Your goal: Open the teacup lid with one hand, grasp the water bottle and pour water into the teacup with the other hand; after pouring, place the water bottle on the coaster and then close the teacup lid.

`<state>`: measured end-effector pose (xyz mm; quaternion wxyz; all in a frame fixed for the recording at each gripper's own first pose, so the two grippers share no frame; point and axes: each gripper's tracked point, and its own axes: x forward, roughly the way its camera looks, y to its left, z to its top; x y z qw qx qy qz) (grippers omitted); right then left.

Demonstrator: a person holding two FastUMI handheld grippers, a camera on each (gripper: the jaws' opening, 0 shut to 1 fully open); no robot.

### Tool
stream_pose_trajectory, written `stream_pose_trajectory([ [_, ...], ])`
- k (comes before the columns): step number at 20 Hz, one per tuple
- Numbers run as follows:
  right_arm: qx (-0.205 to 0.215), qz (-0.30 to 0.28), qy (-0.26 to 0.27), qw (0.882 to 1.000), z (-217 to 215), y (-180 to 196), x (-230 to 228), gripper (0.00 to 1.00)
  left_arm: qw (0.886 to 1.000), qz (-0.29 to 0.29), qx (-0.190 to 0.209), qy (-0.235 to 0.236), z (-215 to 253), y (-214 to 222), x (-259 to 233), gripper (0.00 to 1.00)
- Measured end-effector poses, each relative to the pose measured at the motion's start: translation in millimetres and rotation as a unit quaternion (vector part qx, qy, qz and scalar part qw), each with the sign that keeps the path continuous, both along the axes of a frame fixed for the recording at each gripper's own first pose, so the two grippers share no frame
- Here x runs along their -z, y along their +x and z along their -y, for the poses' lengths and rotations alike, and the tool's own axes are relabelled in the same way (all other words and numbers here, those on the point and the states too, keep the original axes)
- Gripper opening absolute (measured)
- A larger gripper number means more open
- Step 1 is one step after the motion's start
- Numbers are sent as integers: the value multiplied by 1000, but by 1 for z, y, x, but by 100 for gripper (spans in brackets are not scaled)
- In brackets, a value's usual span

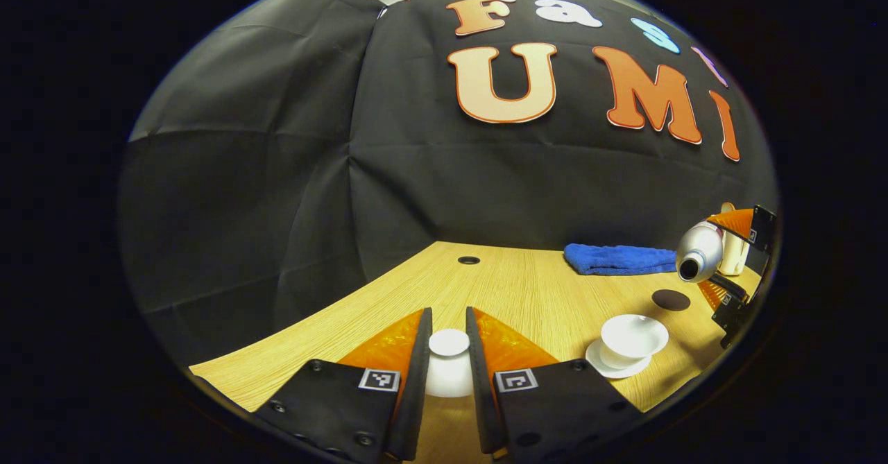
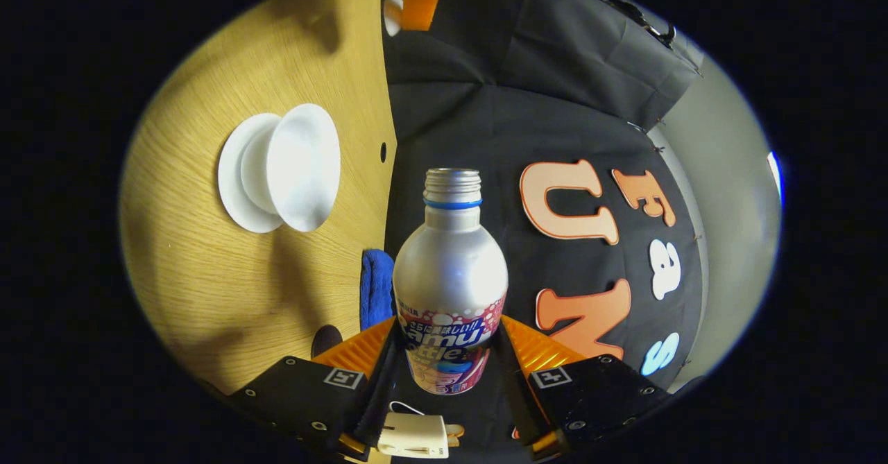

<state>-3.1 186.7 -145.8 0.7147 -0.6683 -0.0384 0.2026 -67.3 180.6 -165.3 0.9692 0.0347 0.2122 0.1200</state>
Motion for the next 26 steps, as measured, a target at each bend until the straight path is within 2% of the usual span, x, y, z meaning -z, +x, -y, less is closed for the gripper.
stream_pose_trajectory([
  [1,-5,7,-8,1000,-1,3,-2,73,1000,0,0,-1,0,-1,0,36],
  [3,-18,29,-30,999,-3,7,-9,73,1000,1,-1,-3,-1,0,1,36],
  [4,-23,41,-41,998,-5,8,-13,73,1000,1,-1,-3,-2,-1,0,32],
  [5,-29,50,-51,997,-6,9,-15,73,1000,0,-1,-3,-3,-3,1,36],
  [9,-39,70,-77,994,-3,16,-22,73,1000,-1,0,-4,-3,-3,3,36],
  [11,-36,68,-79,994,0,20,-22,73,1000,-2,-1,-4,-4,-3,3,32],
  [12,-37,72,-84,993,1,22,-22,73,1000,-1,-1,-5,-5,-3,2,36],
  [15,-32,88,-96,991,11,31,-29,72,1000,-2,-1,-6,-6,-3,1,36],
  [16,-31,92,-99,990,12,34,-31,72,1000,-1,-1,-5,-7,-3,0,33],
  [17,-31,100,-100,989,14,37,-35,72,1000,-1,-2,-4,-8,-2,2,36],
  [19,-31,115,-103,988,18,42,-53,72,1000,-3,-1,-4,-7,-2,3,36],
  [20,-31,120,-104,987,19,48,-59,72,1000,-3,-2,-3,-8,-1,4,33],
  [21,-32,129,-106,985,19,56,-69,73,1000,-4,-2,-4,-8,-2,2,36],
  [23,-34,143,-109,983,19,63,-81,73,1000,-3,-2,-6,-8,0,3,36],
  [24,-35,149,-109,982,17,65,-85,72,1000,-3,-3,-6,-7,0,2,33],
  [25,-37,156,-111,981,18,66,-90,69,1000,-4,-3,-6,-8,-1,1,36],
  [26,-40,163,-112,980,17,68,-94,72,1000,-4,-4,-6,-9,-1,1,36],
])
